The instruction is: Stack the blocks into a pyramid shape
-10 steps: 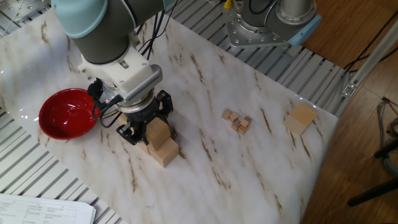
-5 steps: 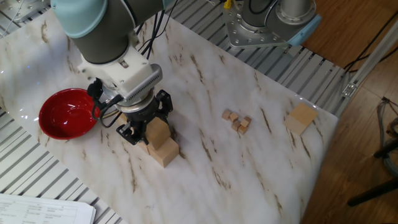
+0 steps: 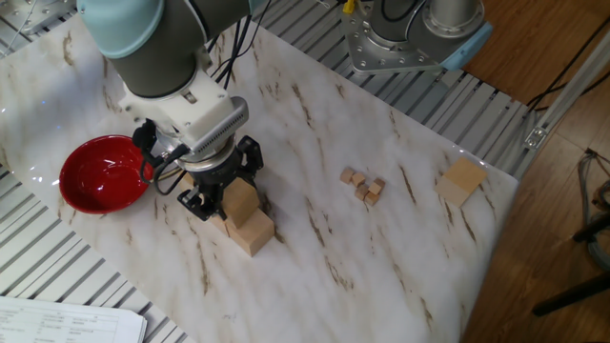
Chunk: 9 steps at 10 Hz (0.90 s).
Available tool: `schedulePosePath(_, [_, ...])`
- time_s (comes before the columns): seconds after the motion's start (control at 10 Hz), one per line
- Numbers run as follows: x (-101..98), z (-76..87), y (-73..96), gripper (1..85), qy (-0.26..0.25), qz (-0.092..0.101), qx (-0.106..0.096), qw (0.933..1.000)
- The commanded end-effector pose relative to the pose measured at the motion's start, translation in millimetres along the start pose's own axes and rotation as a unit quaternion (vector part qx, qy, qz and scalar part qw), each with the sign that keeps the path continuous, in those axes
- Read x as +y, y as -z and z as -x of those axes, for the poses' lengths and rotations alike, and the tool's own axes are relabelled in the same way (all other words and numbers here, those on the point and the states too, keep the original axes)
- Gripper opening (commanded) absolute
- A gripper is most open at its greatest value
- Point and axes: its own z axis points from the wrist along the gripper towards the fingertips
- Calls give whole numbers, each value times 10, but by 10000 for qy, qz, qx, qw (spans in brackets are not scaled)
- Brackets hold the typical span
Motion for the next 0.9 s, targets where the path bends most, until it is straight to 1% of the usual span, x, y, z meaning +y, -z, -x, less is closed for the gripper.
schedulePosePath(0.0, [-11, 15, 13, 547, 39, -15, -45, 10000])
schedulePosePath(0.3, [-21, 3, 6, 587, -24, -24, -24, 10000])
schedulePosePath(0.8, [3, -4, -1, 603, -48, 28, -11, 10000])
